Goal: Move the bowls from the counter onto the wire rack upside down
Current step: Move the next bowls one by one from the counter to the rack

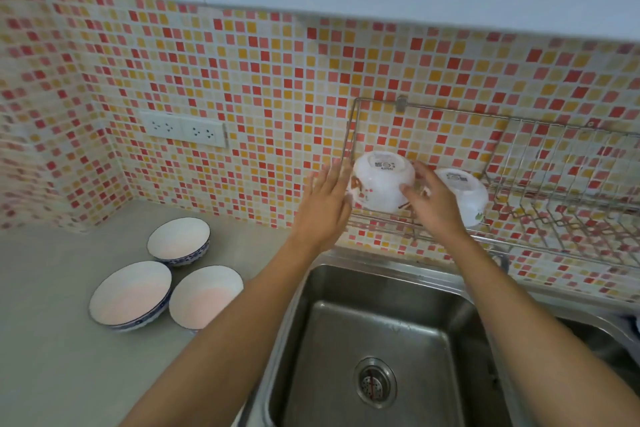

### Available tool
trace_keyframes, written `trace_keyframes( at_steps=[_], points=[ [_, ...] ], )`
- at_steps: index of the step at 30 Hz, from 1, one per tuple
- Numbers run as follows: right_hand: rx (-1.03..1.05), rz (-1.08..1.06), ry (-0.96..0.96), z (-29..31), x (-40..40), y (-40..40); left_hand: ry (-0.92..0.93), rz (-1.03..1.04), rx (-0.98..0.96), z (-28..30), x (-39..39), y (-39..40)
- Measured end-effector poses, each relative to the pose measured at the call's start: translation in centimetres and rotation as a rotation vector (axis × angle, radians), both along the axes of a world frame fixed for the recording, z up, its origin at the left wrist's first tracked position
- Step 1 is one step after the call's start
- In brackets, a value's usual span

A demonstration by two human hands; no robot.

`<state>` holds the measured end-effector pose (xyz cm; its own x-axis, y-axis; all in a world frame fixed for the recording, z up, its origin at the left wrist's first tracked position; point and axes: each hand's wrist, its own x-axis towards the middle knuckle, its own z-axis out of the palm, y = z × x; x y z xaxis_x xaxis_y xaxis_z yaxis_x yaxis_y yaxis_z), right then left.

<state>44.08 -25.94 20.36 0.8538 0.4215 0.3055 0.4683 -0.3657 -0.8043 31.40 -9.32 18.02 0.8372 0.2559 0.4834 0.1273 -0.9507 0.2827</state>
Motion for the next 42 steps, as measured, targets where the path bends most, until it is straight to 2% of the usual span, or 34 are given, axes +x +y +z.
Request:
trace_keyframes(
  at_steps=[4, 7, 10, 14, 17, 22, 27, 33, 38, 40, 42],
  points=[
    [0.204, -0.008, -0.017, 0.0, -4.5, 1.3, -0.064, 0.149, -0.154, -2.0, -5.4, 3.8],
    [0.240, 0.136, -0.023, -1.1, -10.0, 4.3, -0.031, 0.271, -0.234, -4.8, -9.8, 7.7],
    [0.137, 0.274, 0.037, -4.3, -14.4, 8.5, 0.032, 0.352, -0.306, -7.9, -13.9, 10.9],
    [-0.162, 0.324, 0.227, -11.5, -17.7, 14.4, 0.169, 0.389, -0.398, -11.8, -17.9, 14.2],
    [-0.263, 0.249, 0.417, -16.1, -19.4, 17.9, 0.235, 0.381, -0.428, -14.0, -19.5, 16.1],
    [-0.349, 0.108, 0.582, -20.7, -21.2, 21.5, 0.380, 0.291, -0.431, -17.1, -20.3, 18.3],
    [-0.295, 0.018, 0.831, -22.5, -22.6, 23.4, 0.422, 0.248, -0.409, -19.1, -20.0, 19.6],
    [-0.052, -0.045, 1.001, -23.3, -22.9, 23.5, 0.416, 0.198, -0.385, -19.8, -19.7, 20.3],
    [0.000, -0.010, 1.055, -22.3, -23.4, 20.4, 0.312, 0.292, -0.642, -18.2, -18.6, 19.8],
    [0.072, -0.011, 1.080, -21.8, -23.4, 18.7, 0.285, 0.355, -0.733, -17.2, -17.7, 19.1],
    [0.171, -0.023, 1.106, -20.9, -23.1, 17.1, 0.292, 0.338, -0.912, -16.1, -16.8, 18.1]
  ],
)
